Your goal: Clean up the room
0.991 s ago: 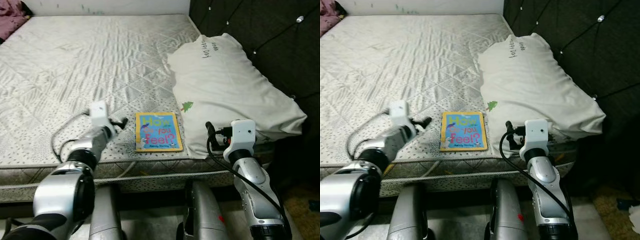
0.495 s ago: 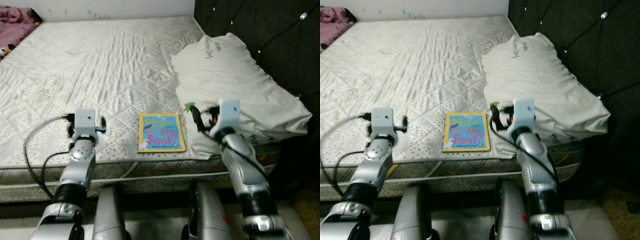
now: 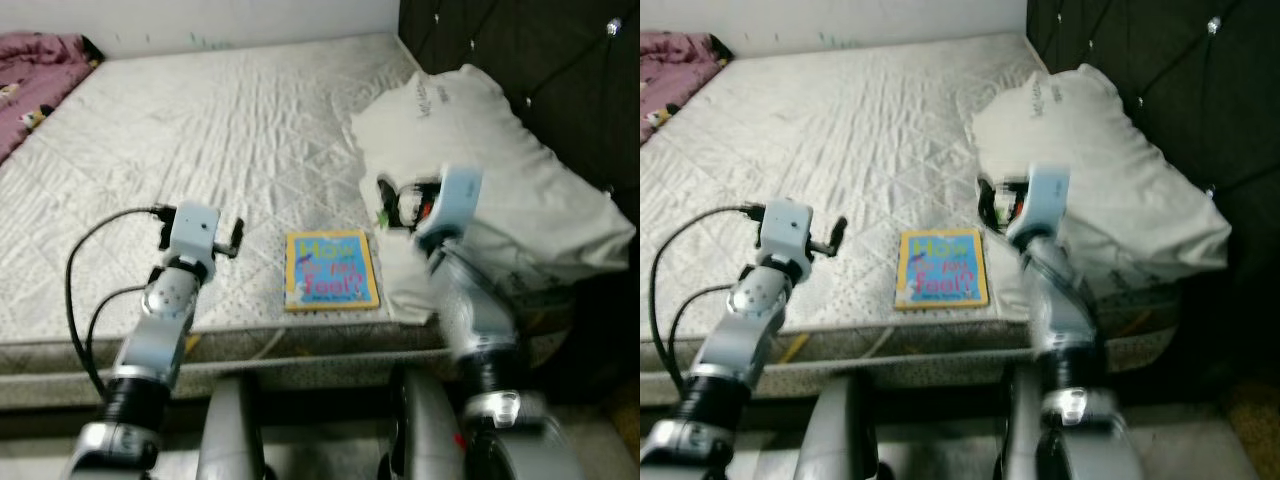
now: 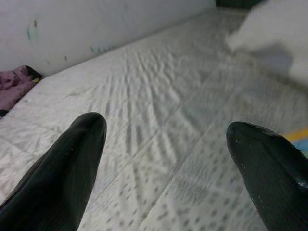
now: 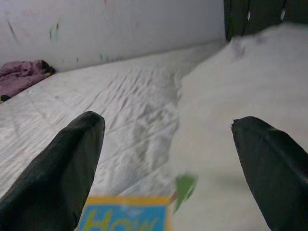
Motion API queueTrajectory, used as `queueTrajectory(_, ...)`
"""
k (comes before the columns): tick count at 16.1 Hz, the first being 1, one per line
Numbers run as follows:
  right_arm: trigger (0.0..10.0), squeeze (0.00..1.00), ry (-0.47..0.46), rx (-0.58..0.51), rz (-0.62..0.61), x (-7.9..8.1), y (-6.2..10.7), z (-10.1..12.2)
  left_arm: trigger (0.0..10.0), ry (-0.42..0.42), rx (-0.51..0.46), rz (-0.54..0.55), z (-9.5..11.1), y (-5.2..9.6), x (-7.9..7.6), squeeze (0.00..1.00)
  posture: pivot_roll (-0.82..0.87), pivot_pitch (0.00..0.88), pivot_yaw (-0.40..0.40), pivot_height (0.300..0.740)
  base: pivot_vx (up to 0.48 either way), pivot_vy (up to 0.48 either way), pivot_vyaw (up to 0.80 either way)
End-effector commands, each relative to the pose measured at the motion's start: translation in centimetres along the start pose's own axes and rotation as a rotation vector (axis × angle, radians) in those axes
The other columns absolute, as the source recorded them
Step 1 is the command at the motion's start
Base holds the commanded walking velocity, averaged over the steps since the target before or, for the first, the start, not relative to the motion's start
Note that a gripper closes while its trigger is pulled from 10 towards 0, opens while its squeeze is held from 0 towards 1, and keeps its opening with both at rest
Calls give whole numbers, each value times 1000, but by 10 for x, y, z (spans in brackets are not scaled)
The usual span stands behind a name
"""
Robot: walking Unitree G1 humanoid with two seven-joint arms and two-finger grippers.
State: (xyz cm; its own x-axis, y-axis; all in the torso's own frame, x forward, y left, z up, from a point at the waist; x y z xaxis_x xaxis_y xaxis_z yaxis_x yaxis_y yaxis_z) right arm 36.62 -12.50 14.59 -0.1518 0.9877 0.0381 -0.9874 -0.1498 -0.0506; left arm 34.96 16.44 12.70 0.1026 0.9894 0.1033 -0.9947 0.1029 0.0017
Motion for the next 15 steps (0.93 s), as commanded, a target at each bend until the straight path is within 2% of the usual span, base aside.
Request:
queueTrajectory(1,10000,0,21,-91,-29,2,4,15,10000,30,-55,64,8,4,8,0,10,0,102,593,0,0,0)
queueTrajectory(2,10000,0,37,-103,-49,2,10,13,10000,61,-70,90,8,8,10,0,3,0,100,602,0,0,0)
queueTrajectory(3,10000,0,75,-114,-69,0,18,11,10000,58,-85,136,8,12,17,0,2,0,94,616,0,0,0)
queueTrajectory(6,10000,0,55,-79,-126,-7,32,1,10000,56,-107,196,9,16,31,0,-2,0,80,648,0,0,0)
queueTrajectory(7,10000,0,64,-81,-128,-6,33,1,10000,30,-109,203,11,16,32,0,-2,0,84,657,0,0,0)
queueTrajectory(11,10000,0,53,-51,-147,0,41,-12,10000,66,-92,159,12,17,26,0,-3,0,114,690,0,0,0)
queueTrajectory(13,10000,0,51,-49,-146,2,41,-11,10000,72,-128,140,28,18,16,0,16,0,105,713,0,0,0)
queueTrajectory(15,10000,0,38,-22,-158,-1,49,-18,10000,47,-135,100,30,24,10,0,16,0,94,736,0,0,0)
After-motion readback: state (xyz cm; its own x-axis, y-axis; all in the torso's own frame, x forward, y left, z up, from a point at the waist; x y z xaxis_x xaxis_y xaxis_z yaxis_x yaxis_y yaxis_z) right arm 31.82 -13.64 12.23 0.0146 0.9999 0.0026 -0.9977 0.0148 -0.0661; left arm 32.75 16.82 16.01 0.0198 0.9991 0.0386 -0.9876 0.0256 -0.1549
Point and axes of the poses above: a point about 5 cm out from each wrist's last joint towards the gripper, its own y axis pointing back from the gripper into the wrist, its own z axis along the axis of the wrist's last joint, x = y × z, the point moved 2 cm from there along -y, pointing out of the wrist towards the gripper, and after that the axes turned 7 degrees about y, right-handed, at the moved point
